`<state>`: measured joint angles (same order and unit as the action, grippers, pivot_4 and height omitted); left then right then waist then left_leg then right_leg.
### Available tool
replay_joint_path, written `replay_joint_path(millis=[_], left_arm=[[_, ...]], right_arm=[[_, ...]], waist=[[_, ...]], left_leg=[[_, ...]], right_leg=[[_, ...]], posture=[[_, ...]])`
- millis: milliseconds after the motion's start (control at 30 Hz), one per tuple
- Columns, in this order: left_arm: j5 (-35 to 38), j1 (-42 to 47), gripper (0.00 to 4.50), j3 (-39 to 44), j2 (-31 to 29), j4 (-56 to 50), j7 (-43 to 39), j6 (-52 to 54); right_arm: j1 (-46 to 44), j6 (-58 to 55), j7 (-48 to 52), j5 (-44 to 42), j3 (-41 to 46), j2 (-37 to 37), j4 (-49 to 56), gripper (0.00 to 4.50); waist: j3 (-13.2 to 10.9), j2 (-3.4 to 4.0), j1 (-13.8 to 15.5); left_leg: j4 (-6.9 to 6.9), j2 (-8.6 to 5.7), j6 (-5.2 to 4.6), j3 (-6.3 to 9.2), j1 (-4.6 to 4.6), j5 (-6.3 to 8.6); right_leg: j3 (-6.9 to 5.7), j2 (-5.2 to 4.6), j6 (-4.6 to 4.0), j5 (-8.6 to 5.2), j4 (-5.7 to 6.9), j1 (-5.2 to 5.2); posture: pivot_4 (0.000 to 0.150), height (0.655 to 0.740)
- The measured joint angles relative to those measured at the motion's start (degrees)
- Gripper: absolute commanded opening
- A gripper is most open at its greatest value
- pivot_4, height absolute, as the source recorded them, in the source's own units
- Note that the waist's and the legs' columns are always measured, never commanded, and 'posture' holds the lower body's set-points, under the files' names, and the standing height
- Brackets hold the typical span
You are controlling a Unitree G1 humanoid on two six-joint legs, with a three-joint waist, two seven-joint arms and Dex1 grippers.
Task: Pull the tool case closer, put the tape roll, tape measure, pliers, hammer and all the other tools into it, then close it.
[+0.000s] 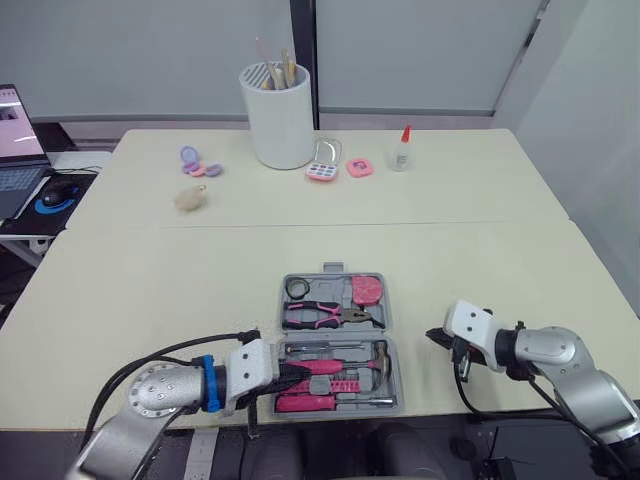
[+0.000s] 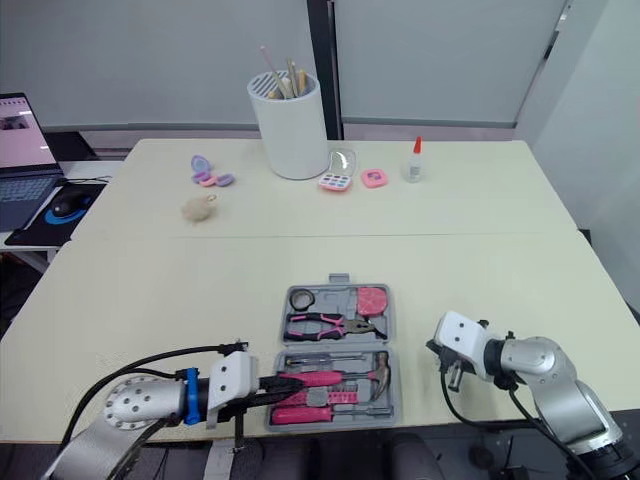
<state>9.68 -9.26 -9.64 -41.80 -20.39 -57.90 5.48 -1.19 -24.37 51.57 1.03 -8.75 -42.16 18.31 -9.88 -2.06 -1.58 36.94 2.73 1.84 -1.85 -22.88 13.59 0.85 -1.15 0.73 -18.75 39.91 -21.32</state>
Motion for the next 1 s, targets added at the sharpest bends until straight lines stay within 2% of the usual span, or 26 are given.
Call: replay_joint_path(millis=[200,500,667,833,1000], left_arm=[[-4.98,3.70,0.01,-5.24,1.83,7.05,-0.12,-3.57],[-7.34,5.30,0.01,-8.23,2.89,11.43,-0.16,-8.60],[-8.02,5.97,0.01,-8.74,2.88,12.00,-0.24,-9.66],[-8.11,6.54,0.00,-9.27,2.77,11.85,-0.36,-9.11],[-8.10,7.22,0.00,-9.81,2.50,11.09,-0.67,-7.35]], right_arm=[[-0.45,-0.45,-0.39,-0.08,-0.08,-0.30,-0.15,0.00],[-1.77,-1.82,-0.40,-0.14,-0.10,-0.47,-0.15,0.00],[-4.63,-9.28,0.59,-3.83,0.24,-0.22,-0.13,0.00],[-13.38,-24.25,2.22,-12.05,2.82,0.33,-1.30,1.04],[-21.63,-35.43,2.32,-16.91,2.52,1.54,-6.86,2.49]], waist=[[0.00,0.00,0.04],[0.01,0.02,0.03],[0.02,0.03,0.03],[0.02,0.04,0.01],[0.02,0.04,0.00]], left_leg=[[0.01,-0.02,0.00,-0.01,-0.01,0.00],[0.00,0.00,0.00,0.01,0.00,0.00],[0.01,0.00,0.00,0.00,0.00,0.00],[0.01,0.00,0.00,0.02,0.01,0.00],[0.01,0.00,-0.01,0.01,-0.02,0.00]], right_leg=[[0.00,-0.01,0.00,0.00,0.00,0.00],[-0.02,-0.02,0.00,0.00,0.01,0.00],[0.00,-0.03,0.00,0.01,0.01,0.02],[-0.01,-0.05,0.00,0.02,0.02,0.02],[-0.01,-0.06,0.00,0.02,0.02,0.00]], posture=[[0.150,0.7366],[0.150,0.7366],[0.150,0.7366],[0.150,0.7366],[0.150,0.7366]])
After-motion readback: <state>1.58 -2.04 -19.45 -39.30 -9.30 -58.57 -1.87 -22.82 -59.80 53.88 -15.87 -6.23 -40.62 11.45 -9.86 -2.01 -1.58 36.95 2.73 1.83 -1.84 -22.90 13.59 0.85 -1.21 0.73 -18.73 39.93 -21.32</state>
